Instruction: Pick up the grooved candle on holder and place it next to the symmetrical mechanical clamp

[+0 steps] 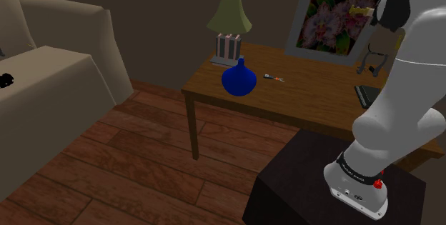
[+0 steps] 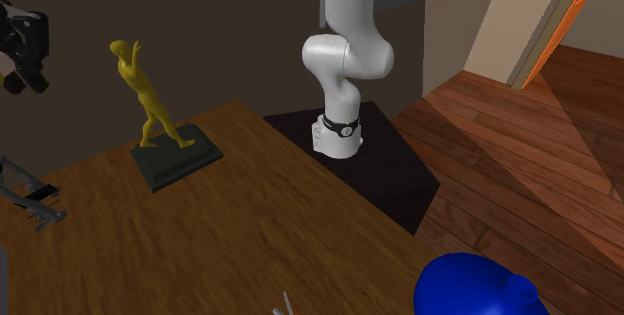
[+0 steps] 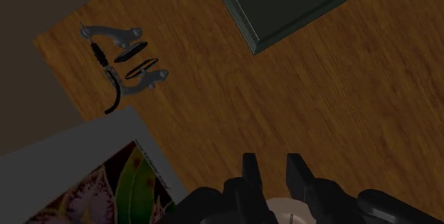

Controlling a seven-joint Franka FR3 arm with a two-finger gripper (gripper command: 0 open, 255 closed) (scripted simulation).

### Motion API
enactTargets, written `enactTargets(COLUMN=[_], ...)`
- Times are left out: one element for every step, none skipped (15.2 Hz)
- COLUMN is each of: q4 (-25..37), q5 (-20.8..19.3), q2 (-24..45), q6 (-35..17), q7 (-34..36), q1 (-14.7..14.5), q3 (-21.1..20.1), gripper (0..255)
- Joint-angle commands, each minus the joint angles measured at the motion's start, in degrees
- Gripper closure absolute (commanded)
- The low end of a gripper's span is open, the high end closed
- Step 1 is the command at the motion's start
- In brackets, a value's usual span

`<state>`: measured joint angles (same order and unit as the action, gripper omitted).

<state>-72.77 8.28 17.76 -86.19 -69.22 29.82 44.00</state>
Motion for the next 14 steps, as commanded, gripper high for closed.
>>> enactTargets(q4=[8.6,13.5,19.3,31.9,28.6,25.8,23.4,21.3,19.3,17.5,15.8,14.2,12.7,11.2], q5=[4.6,6.7,8.9,12.8,11.8,11.2,10.8,10.4,10.0,9.7,9.4,9.2,9.0,8.8], q2=[6.8,10.1,13.7,20.7,19.4,18.4,17.6,16.9,16.3,15.8,15.3,14.9,14.5,14.1], q6=[2.9,4.8,7.0,12.1,10.2,8.6,7.1,5.8,4.5,3.3,2.2,1.1,0.0,-1.0], q7=[-3.1,-4.2,-5.0,-5.3,-5.5,-5.6,-5.7,-5.8,-5.9,-5.9,-6.0,-6.0,-6.0,-6.1], q1=[5.5,8.6,12.3,19.4,18.1,16.9,15.9,15.0,14.2,13.5,12.8,12.2,11.7,11.2], q3=[-0.2,-0.7,-1.4,-3.1,-3.1,-2.9,-2.6,-2.4,-2.2,-2.0,-1.9,-1.8,-1.7,-1.6], gripper=[255,255,255,255,255,255,255,255,255,255,255,255,255,255])
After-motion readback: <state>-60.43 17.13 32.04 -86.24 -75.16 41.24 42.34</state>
